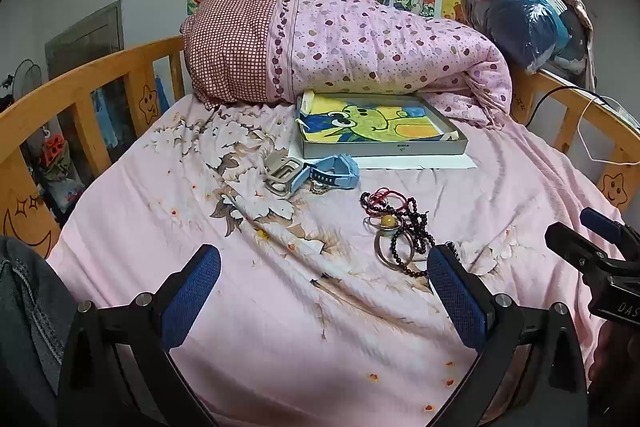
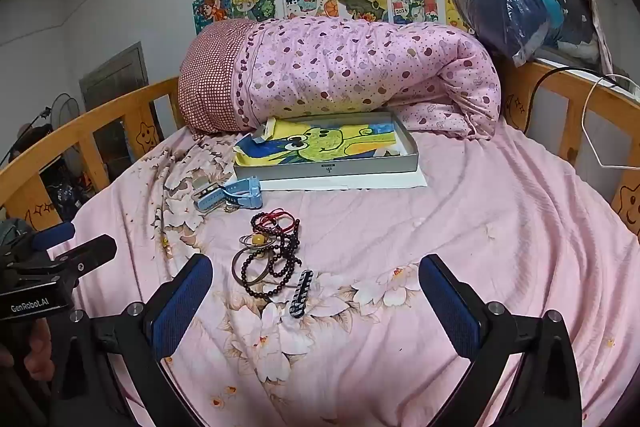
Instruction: Organize jewelry
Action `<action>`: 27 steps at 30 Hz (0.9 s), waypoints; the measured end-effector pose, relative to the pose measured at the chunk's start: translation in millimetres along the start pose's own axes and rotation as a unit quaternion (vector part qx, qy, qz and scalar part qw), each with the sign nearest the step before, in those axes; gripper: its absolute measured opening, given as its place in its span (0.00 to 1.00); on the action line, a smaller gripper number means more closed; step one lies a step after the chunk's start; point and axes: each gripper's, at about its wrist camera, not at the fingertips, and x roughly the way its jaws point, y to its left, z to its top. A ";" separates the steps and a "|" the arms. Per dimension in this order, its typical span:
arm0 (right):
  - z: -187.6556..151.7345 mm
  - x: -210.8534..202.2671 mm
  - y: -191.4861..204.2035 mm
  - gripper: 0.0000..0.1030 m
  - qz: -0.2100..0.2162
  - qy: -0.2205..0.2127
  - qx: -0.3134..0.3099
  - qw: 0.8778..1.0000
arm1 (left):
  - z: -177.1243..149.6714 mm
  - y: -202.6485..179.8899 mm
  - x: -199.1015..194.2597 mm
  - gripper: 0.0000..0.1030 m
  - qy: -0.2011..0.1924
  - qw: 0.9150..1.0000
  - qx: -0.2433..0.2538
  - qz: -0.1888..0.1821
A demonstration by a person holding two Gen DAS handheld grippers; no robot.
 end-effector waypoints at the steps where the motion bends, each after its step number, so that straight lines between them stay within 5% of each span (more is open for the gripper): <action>1: 0.0 0.1 0.0 1.00 0.000 0.000 0.000 1.000 | 0.1 -0.2 0.1 0.98 0.001 1.000 0.001 0.002; 27: -0.5 -0.7 -0.9 1.00 0.000 0.002 0.001 1.000 | -2.5 3.0 6.9 0.98 0.006 1.000 0.000 0.000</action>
